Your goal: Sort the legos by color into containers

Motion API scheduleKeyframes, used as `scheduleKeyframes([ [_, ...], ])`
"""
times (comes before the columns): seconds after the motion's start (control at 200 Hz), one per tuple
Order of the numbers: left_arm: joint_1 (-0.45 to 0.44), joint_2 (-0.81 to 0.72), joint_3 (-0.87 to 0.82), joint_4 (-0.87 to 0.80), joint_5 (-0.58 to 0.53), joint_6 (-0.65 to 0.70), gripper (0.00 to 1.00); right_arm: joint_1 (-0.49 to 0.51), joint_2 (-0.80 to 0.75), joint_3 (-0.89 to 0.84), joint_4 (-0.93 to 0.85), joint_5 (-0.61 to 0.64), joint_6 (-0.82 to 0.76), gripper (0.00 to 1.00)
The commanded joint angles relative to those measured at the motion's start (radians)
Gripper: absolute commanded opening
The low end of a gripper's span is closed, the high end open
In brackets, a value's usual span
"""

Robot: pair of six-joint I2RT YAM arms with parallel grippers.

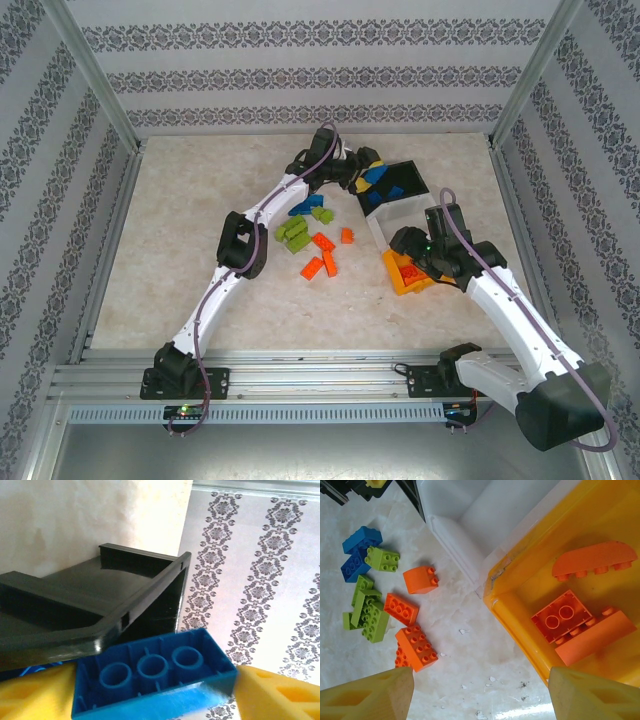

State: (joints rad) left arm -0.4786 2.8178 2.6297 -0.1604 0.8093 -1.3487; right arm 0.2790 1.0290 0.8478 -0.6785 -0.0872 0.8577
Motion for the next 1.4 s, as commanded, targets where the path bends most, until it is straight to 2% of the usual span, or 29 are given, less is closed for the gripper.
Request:
scheduleKeyframes([
  [0.0,-0.015,0.008,0.036,0.071,0.010,-0.034,0.82,-0.009,0.006,0.023,0.001,-0.009,-0.023,0.72],
  [0.105,-0.015,0.008,0.035,0.074,0.013,-0.038,0.84,-0.012,0.008,0.021,0.003,-0.012,-0.026,0.72],
  [0.175,-0.015,0.007,0.035,0.072,0.020,-0.035,0.92,-0.012,0.010,0.019,0.005,-0.016,-0.025,0.72],
  [0.39,-0.008,-0.018,0.035,0.053,0.036,-0.009,0.92,-0.010,0.004,0.006,0.013,-0.019,-0.011,0.72],
  [0.49,0.005,-0.064,0.025,-0.045,0.051,0.095,0.92,-0.002,0.010,-0.001,0.013,-0.020,0.003,0.72],
  [0.62,0.038,-0.197,-0.060,-0.287,0.006,0.342,0.92,0.042,0.058,0.014,0.028,-0.026,0.011,0.72],
  [0.779,0.092,-0.405,-0.248,-0.601,-0.182,0.642,0.93,0.134,0.238,0.129,-0.009,-0.058,-0.031,0.72],
  [0.884,0.130,-0.555,-0.439,-0.692,-0.289,0.766,0.94,0.199,0.399,0.239,-0.063,-0.083,-0.076,0.72],
  [0.979,0.178,-0.715,-0.696,-0.638,-0.318,0.790,0.95,0.261,0.549,0.356,-0.122,-0.097,-0.132,0.70],
  [1.159,0.297,-0.987,-1.130,-0.501,-0.281,0.757,0.95,0.363,0.790,0.564,-0.214,-0.064,-0.253,0.67],
  [1.254,0.346,-1.088,-1.264,-0.491,-0.265,0.769,0.96,0.373,0.863,0.625,-0.231,-0.053,-0.287,0.64],
  [1.394,0.391,-1.176,-1.366,-0.511,-0.265,0.795,0.96,0.367,0.956,0.695,-0.263,-0.043,-0.323,0.59],
])
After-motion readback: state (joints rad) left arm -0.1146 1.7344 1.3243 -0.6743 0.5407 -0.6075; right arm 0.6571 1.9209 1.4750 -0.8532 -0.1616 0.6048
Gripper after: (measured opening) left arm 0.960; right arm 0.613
